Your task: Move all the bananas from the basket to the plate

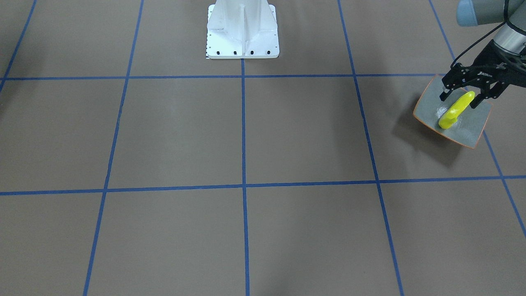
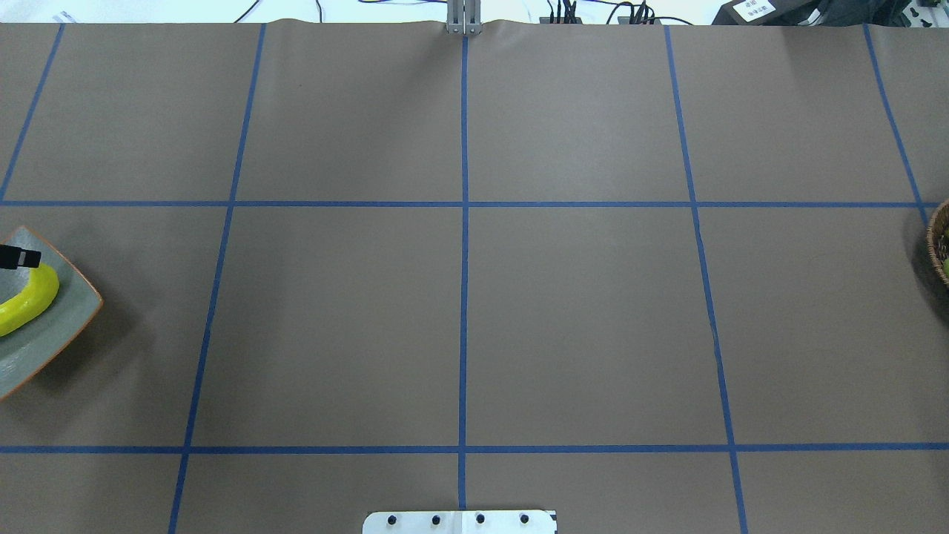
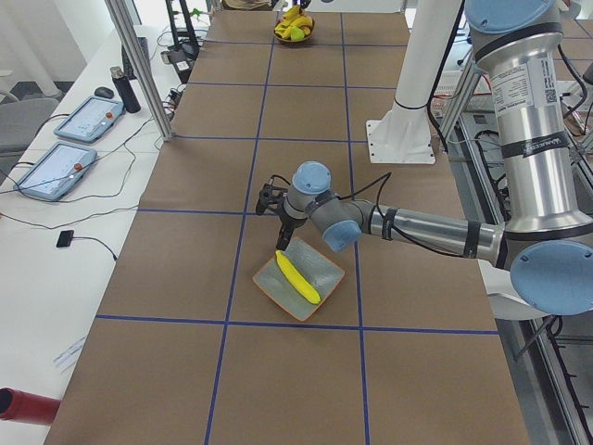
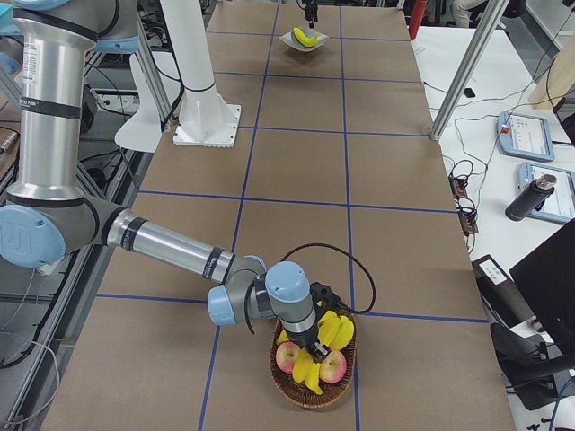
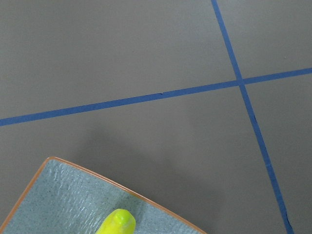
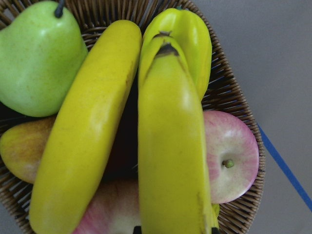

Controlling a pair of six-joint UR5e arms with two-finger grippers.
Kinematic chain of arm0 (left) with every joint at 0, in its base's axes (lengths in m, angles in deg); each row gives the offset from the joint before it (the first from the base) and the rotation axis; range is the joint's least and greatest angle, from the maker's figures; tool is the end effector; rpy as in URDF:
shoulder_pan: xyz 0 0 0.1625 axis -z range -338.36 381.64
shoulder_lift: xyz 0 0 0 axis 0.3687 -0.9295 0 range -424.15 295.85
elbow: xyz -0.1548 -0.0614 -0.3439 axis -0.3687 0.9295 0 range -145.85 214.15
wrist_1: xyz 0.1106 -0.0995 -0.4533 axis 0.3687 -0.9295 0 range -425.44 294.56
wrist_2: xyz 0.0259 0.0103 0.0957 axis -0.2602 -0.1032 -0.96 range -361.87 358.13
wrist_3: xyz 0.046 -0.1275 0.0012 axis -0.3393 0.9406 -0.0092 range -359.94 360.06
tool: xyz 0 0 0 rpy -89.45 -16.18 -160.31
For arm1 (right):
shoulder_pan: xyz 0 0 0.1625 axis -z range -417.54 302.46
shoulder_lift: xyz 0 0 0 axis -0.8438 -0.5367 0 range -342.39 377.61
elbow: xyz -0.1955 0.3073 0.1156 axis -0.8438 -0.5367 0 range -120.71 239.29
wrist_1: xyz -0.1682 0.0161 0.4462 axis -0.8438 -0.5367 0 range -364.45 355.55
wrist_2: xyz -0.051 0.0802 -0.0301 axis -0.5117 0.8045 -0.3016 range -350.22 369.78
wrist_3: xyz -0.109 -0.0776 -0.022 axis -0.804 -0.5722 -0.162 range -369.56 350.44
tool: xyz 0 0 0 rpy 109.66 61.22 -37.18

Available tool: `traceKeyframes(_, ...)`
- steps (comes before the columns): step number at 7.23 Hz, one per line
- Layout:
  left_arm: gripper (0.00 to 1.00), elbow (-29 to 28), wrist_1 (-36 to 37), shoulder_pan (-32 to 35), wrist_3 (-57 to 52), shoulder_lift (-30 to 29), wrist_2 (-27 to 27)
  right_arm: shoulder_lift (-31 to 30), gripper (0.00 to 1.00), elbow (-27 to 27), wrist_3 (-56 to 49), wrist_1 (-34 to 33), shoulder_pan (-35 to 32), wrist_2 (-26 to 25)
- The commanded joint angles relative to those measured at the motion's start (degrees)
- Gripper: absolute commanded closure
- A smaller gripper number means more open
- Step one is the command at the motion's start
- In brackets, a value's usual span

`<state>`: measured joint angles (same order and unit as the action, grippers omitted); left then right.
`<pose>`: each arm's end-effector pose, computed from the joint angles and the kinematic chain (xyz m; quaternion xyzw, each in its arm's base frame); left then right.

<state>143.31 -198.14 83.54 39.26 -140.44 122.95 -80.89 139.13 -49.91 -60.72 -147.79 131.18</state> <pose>0.1932 -0.4804 0.4902 0.1727 0.4431 0.0372 0.8789 0.0649 -0.5036 0.7728 0.2115 -0.2078 -0.3606 0.8843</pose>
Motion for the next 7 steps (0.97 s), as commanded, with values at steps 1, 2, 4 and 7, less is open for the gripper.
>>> traceKeyframes(1, 0.00, -0.09, 0.07, -0.20, 0.00, -0.09, 0.07, 0.23, 1.00, 0.76, -1.48, -0.77, -2.81, 0.24)
traceKeyframes(2, 0.00, -0.09, 0.07, -0.20, 0.00, -0.09, 0.07, 1.45, 1.00, 1.80, -1.48, -3.48, -3.69, 0.32)
traceKeyframes(4, 0.00, 0.18, -0.02, -0.12, 0.09, -0.18, 0.07, 5.04, 1.00, 9.16, -0.96, -16.88, -5.10, 0.59)
traceKeyframes(7, 0.00, 0.35, 0.07, -0.20, 0.88, -2.19, -0.02, 12.17, 1.00, 13.06, 12.60, -24.69, -5.02, 5.22)
